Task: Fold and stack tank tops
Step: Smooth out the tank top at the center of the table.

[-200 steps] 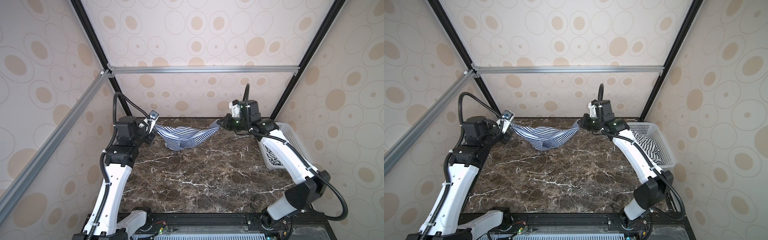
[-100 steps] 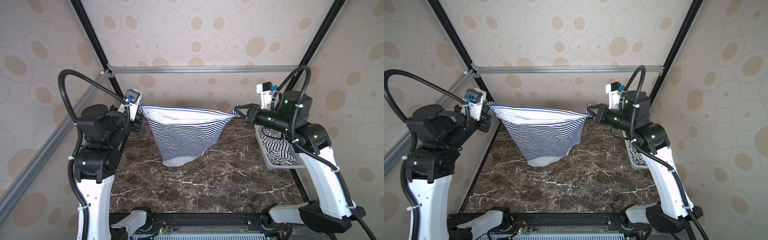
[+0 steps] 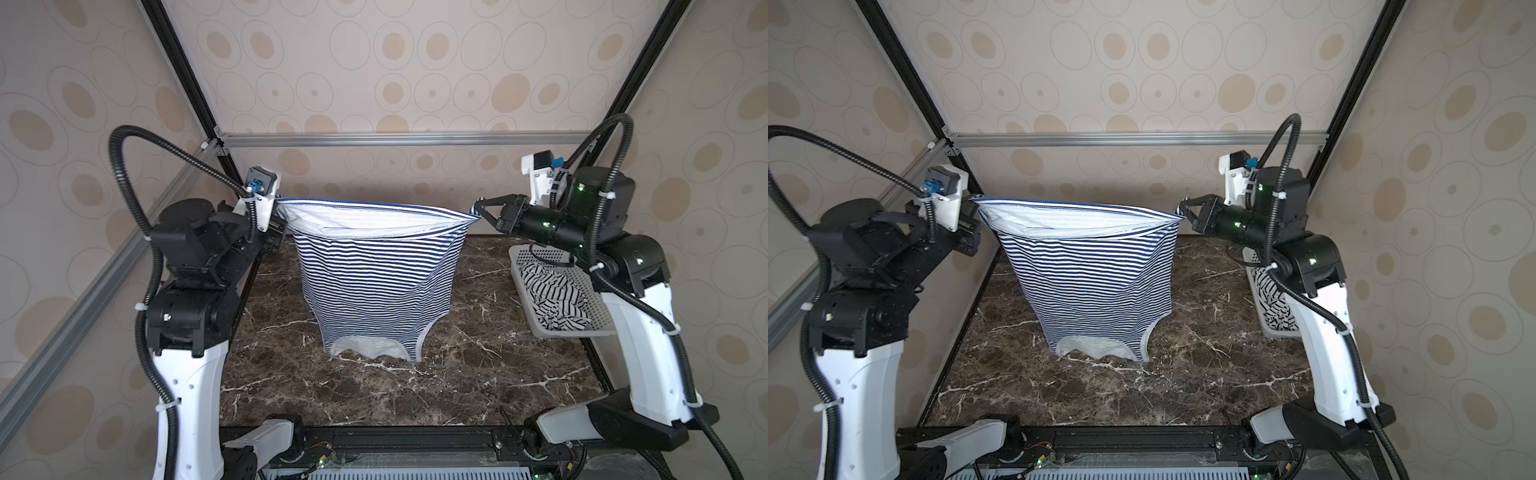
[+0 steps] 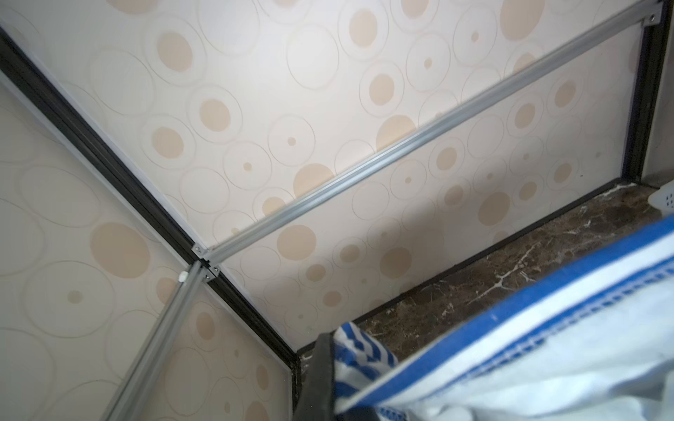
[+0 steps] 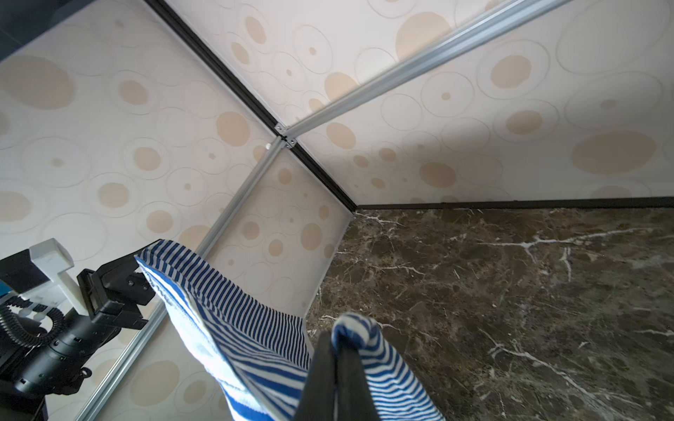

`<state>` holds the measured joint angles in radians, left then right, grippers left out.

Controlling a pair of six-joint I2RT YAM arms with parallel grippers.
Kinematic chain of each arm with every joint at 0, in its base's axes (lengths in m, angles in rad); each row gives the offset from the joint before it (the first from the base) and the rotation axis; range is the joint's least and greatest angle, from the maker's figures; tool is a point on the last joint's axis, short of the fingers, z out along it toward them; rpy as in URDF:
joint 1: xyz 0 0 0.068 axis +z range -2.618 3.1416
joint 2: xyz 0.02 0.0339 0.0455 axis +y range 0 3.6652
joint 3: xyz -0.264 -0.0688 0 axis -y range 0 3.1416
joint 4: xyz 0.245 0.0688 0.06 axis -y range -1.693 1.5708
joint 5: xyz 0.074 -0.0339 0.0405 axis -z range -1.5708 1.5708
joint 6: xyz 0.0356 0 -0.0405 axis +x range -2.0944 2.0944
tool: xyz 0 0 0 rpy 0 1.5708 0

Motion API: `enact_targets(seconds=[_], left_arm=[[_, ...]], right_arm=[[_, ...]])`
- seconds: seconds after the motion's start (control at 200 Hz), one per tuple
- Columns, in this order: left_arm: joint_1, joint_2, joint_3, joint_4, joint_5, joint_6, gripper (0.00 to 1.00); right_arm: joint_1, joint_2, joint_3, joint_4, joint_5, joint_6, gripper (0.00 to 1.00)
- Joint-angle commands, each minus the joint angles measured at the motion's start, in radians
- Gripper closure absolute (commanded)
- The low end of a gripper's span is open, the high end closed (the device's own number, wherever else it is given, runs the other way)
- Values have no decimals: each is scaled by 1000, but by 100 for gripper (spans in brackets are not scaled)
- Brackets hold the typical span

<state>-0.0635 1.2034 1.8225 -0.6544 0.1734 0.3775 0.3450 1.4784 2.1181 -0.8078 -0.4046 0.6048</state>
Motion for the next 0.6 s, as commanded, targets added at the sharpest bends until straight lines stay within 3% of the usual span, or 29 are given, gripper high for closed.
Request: enact_targets(seconds=[0.0,0.22,0.445,0.53,0.595], left_arm=[[4,110,-69,118,-12,17,100],[5,323,-11,277,-26,-42,100],[4,451,209,289,-58,-92,100],[6,445,218,298,-65,-106,100],[7,397,134,347,-76,-121,100]], right_arm=[[-59,124,36,-21,-36,19,100],[-140,380,242,-56,-95,3,100],[-179,510,483,-79,-157,26,100],[-181,490,473,-60,-167,26,100],[-181,443,384,-15,-174,21,100]])
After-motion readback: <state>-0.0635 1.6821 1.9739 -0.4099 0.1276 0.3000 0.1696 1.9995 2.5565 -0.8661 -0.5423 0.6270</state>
